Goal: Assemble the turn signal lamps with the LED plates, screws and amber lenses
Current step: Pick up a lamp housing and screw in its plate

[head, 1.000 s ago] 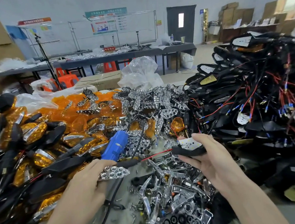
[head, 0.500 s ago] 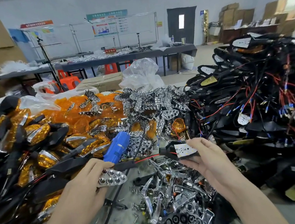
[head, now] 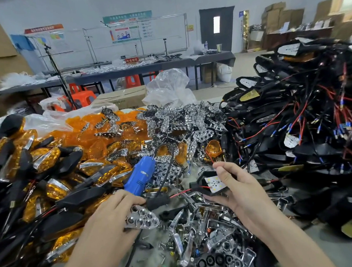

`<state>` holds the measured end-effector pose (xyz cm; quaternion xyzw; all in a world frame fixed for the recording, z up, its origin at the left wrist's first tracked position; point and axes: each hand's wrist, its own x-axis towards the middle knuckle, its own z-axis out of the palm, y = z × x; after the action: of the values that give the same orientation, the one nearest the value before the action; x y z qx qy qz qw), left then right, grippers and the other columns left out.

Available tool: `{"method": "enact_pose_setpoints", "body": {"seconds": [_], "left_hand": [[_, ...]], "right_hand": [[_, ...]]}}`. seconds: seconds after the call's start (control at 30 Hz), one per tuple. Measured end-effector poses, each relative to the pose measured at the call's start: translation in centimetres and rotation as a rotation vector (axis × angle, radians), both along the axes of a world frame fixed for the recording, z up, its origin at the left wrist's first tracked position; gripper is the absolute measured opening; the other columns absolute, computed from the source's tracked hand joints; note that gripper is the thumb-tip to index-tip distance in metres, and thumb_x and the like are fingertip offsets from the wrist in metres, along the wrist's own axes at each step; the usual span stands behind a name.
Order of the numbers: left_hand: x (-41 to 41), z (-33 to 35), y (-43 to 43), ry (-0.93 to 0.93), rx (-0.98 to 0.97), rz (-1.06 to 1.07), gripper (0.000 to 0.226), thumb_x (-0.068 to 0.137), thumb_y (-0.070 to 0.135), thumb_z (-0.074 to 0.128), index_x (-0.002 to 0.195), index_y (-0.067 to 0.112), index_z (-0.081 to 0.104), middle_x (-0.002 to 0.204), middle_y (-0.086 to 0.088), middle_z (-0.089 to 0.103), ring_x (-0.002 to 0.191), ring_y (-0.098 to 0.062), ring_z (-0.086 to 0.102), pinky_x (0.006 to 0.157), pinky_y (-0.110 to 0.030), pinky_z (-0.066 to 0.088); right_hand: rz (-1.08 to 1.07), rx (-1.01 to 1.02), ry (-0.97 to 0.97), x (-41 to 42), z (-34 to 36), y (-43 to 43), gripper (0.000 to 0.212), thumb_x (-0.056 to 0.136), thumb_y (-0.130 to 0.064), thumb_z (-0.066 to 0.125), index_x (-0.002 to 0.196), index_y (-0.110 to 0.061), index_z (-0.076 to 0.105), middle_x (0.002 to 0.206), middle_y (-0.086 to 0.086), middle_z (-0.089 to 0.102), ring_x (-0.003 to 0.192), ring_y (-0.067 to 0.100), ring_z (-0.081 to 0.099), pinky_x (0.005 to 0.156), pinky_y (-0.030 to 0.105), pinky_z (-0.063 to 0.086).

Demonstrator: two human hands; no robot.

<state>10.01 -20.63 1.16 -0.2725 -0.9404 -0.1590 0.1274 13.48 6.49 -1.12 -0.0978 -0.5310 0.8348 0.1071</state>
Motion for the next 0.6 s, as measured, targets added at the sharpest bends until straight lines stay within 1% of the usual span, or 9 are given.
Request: {"method": "enact_pose_setpoints", "body": {"seconds": [0.03, 0.1, 0.17, 0.27, 0.33, 0.4, 0.47, 0.53, 0.6], "left_hand": [[-0.3, 0.0, 0.2, -0.008, 0.008, -0.008, 0.07, 0.069, 0.012, 0.086, 0.104, 0.055, 0.042, 0.114, 0.031, 0.045, 0.091, -0.002, 0.063, 0.069, -0.021, 0.052], [-0.4, -0.4, 0.3, -0.085, 0.068, -0.014, 0.061, 0.082, 0.016, 0.075, 0.1, 0.057, 0.034, 0.116, 0.032, 0.04, 0.092, -0.002, 0.06, 0.075, -0.027, 0.054], [-0.2, -0.5, 0.6, -0.117, 0.118, 0.001, 0.067, 0.08, 0.014, 0.077, 0.102, 0.063, 0.037, 0.107, 0.034, 0.049, 0.081, -0.001, 0.063, 0.069, -0.026, 0.055], [-0.2, -0.8, 0.5, -0.137, 0.171, -0.024, 0.096, 0.073, -0.002, 0.078, 0.106, 0.079, 0.037, 0.084, 0.03, 0.061, 0.069, 0.01, 0.063, 0.052, -0.016, 0.048], [-0.2, -0.7, 0.4, -0.116, 0.167, -0.022, 0.104, 0.071, -0.008, 0.079, 0.109, 0.08, 0.041, 0.081, 0.024, 0.068, 0.06, 0.009, 0.063, 0.051, -0.02, 0.052], [-0.1, -0.7, 0.5, -0.06, 0.142, -0.017, 0.091, 0.071, -0.003, 0.083, 0.113, 0.072, 0.051, 0.089, 0.031, 0.068, 0.063, 0.007, 0.065, 0.058, -0.029, 0.058], [0.0, -0.6, 0.8, -0.048, 0.125, 0.0, 0.07, 0.076, 0.004, 0.08, 0.112, 0.058, 0.055, 0.09, 0.044, 0.058, 0.074, 0.011, 0.063, 0.065, -0.022, 0.056], [0.0, -0.7, 1.3, -0.128, 0.152, 0.008, 0.06, 0.082, 0.01, 0.074, 0.104, 0.057, 0.044, 0.089, 0.038, 0.058, 0.07, 0.008, 0.06, 0.058, -0.018, 0.048], [-0.1, -0.9, 1.6, -0.221, 0.223, -0.033, 0.046, 0.092, 0.023, 0.065, 0.102, 0.057, 0.036, 0.088, 0.03, 0.061, 0.061, -0.002, 0.059, 0.05, -0.02, 0.042]], "right_hand": [[-0.013, 0.044, 0.002, 0.0, -0.1, -0.1, 0.022, 0.101, -0.019, 0.06, 0.089, -0.024, 0.077, 0.117, 0.015, 0.063, 0.101, 0.03, 0.071, 0.078, 0.044, 0.063], [-0.034, 0.096, 0.007, 0.0, 0.0, -0.2, 0.021, 0.1, -0.021, 0.061, 0.086, -0.027, 0.077, 0.123, 0.016, 0.062, 0.107, 0.033, 0.069, 0.079, 0.043, 0.064], [-0.035, 0.102, 0.016, 0.0, 0.1, -0.2, 0.013, 0.095, -0.026, 0.065, 0.088, -0.027, 0.076, 0.121, 0.017, 0.064, 0.101, 0.031, 0.072, 0.077, 0.04, 0.063], [-0.029, 0.108, 0.026, 0.0, 0.0, -0.1, 0.012, 0.092, -0.027, 0.066, 0.086, -0.028, 0.076, 0.115, 0.014, 0.067, 0.091, 0.026, 0.074, 0.073, 0.038, 0.063], [-0.031, 0.116, 0.034, -0.1, -0.1, 0.0, 0.016, 0.097, -0.023, 0.064, 0.088, -0.028, 0.076, 0.109, 0.014, 0.067, 0.086, 0.026, 0.076, 0.071, 0.037, 0.063], [-0.031, 0.127, 0.041, -0.2, -0.3, 0.0, 0.019, 0.1, -0.021, 0.061, 0.089, -0.028, 0.075, 0.109, 0.013, 0.067, 0.083, 0.024, 0.077, 0.07, 0.036, 0.063], [-0.03, 0.147, 0.035, -0.2, -0.4, -0.1, 0.022, 0.101, -0.021, 0.061, 0.088, -0.03, 0.076, 0.109, 0.011, 0.066, 0.082, 0.022, 0.076, 0.07, 0.038, 0.063], [-0.03, 0.172, 0.023, -0.3, -0.6, -0.4, 0.023, 0.101, -0.021, 0.061, 0.087, -0.031, 0.076, 0.106, 0.009, 0.068, 0.084, 0.022, 0.076, 0.072, 0.039, 0.063], [-0.027, 0.177, 0.015, -0.4, -0.8, -0.7, 0.024, 0.101, -0.021, 0.061, 0.086, -0.032, 0.075, 0.108, 0.009, 0.069, 0.087, 0.023, 0.076, 0.073, 0.04, 0.063]]}}
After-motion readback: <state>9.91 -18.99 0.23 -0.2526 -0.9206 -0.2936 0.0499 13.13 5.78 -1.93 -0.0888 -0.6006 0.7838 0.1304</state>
